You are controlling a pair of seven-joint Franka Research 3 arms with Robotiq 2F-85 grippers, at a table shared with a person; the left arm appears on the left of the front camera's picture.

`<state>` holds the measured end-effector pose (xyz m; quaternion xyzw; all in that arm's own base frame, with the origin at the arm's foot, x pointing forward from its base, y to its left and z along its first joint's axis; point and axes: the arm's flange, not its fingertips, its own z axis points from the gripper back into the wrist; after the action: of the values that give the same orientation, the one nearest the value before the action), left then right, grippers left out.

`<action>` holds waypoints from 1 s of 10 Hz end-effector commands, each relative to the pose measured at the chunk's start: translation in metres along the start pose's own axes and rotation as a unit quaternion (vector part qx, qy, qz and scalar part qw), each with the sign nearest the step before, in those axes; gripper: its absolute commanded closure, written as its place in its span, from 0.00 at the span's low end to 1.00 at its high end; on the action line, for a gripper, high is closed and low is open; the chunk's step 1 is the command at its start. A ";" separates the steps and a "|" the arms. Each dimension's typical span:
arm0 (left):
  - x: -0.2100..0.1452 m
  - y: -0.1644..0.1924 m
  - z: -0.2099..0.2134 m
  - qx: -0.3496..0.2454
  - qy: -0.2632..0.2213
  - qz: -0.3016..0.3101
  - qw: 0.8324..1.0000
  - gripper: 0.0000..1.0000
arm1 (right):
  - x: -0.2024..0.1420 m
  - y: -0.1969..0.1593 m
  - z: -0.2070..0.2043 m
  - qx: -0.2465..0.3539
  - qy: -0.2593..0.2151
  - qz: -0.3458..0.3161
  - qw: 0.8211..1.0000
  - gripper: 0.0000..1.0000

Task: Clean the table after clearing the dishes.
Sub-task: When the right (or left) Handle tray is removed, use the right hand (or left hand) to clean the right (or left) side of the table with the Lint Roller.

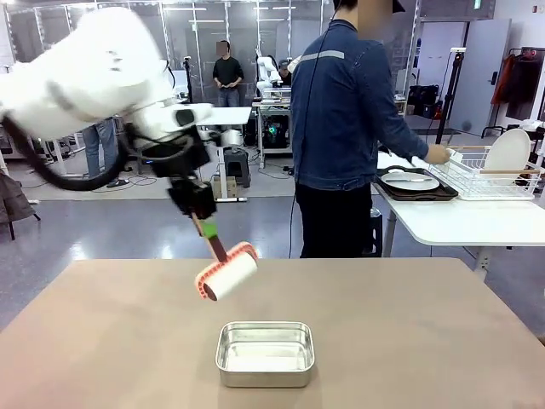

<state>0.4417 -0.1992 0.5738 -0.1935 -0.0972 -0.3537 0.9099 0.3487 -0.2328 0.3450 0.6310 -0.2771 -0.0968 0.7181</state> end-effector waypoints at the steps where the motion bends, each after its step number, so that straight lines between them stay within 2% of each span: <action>1: -0.045 0.040 -0.026 0.006 -0.121 0.101 0.988 0.85 | 0.000 0.004 0.000 -0.002 0.002 -0.005 1.000 0.00; 2: -0.056 0.060 -0.037 -0.004 -0.147 0.116 0.982 0.85 | 0.000 0.004 0.000 -0.002 0.002 -0.005 1.000 0.00; 3: -0.062 0.072 -0.047 -0.010 -0.149 0.131 0.980 0.85 | 0.000 0.004 0.000 -0.002 0.002 -0.005 1.000 0.00; 4: -0.066 0.073 -0.048 -0.001 -0.152 0.053 0.987 0.85 | 0.000 0.004 0.000 -0.002 0.002 -0.005 1.000 0.00; 5: -0.065 0.083 -0.028 -0.007 -0.119 0.149 0.982 0.85 | 0.000 0.004 0.000 -0.002 0.002 -0.005 1.000 0.00; 8: -0.065 0.083 -0.028 -0.007 -0.119 0.149 0.982 0.85 | 0.000 0.004 0.000 -0.002 0.002 -0.005 1.000 0.00; 9: -0.067 0.084 -0.039 -0.003 -0.128 0.140 0.982 0.78 | 0.000 0.004 0.000 -0.002 0.002 -0.005 1.000 0.00; 10: -0.063 0.105 -0.041 -0.050 -0.138 0.179 0.973 0.78 | 0.000 0.004 0.000 -0.002 0.002 -0.005 1.000 0.00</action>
<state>0.4554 -0.1154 0.4917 -0.2622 -0.1782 -0.1788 0.9314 0.3488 -0.2327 0.3450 0.6310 -0.2769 -0.0966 0.7182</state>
